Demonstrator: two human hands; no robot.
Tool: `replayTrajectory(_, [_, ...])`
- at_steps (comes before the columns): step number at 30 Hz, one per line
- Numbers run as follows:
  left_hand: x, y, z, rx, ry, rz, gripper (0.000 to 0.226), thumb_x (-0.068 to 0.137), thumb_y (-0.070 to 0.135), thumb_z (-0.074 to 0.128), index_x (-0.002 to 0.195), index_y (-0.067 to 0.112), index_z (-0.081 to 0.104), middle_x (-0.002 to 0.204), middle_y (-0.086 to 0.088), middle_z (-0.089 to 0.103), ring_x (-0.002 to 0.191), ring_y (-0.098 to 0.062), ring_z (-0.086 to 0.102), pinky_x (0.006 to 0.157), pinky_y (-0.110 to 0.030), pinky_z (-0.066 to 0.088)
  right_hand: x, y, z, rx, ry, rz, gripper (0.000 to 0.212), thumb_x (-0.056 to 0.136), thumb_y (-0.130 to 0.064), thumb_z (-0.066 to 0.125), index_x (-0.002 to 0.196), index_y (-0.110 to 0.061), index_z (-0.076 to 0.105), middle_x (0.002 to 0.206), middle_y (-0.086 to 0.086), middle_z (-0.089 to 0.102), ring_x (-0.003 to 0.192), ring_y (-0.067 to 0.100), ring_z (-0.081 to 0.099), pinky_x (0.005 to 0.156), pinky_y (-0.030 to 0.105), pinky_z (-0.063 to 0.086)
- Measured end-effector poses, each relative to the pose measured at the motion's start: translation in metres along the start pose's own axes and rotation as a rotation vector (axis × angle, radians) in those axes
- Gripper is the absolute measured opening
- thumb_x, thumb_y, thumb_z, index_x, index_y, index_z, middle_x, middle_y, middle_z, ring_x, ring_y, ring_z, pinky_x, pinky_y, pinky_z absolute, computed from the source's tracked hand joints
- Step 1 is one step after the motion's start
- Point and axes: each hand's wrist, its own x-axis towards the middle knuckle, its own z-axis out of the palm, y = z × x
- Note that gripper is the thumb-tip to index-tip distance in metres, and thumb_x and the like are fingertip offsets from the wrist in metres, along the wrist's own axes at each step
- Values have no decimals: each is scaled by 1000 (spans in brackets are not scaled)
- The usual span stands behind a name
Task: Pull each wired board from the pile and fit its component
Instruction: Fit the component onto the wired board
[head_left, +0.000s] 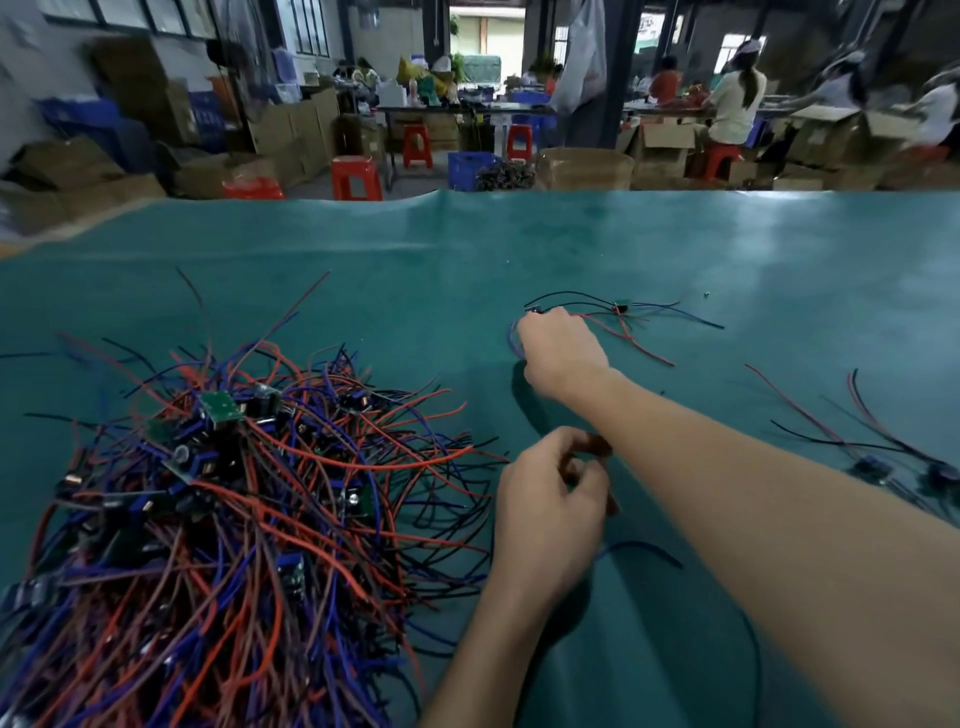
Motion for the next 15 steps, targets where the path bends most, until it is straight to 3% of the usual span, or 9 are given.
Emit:
replayTrajectory(4, [3,-3,-1,-116,128,-45,12,94,15,57,96,22,67,72,2,74,56,-7,59,57,-25,48,-24,21,-23,193,11,71,30,88,-4,57,117,-8,67,121,16,66,116,39,59,94,38,50])
replayTrajectory(8, [4,1,-3,-257,263,-117,28,107,34,43,101,20,66,84,1,77,57,-13,66,50,-27,51,-98,37,-61,441,212,-69,33,87,1,58,95,-22,79,84,-7,70,82,18,62,74,27,43])
replayTrajectory(11, [4,6,-5,-346,280,-159,45,106,43,38,102,10,68,81,-7,77,59,-11,68,47,-22,49,-165,31,-64,529,120,-255,33,87,4,63,91,-27,76,89,-9,71,86,10,65,79,29,49])
replayTrajectory(15, [4,8,-6,-365,275,-202,44,109,35,37,93,5,65,59,-7,70,47,-12,57,44,-18,44,-186,50,-48,571,-52,-197,33,87,1,68,86,-31,76,87,-17,72,86,5,66,80,27,51])
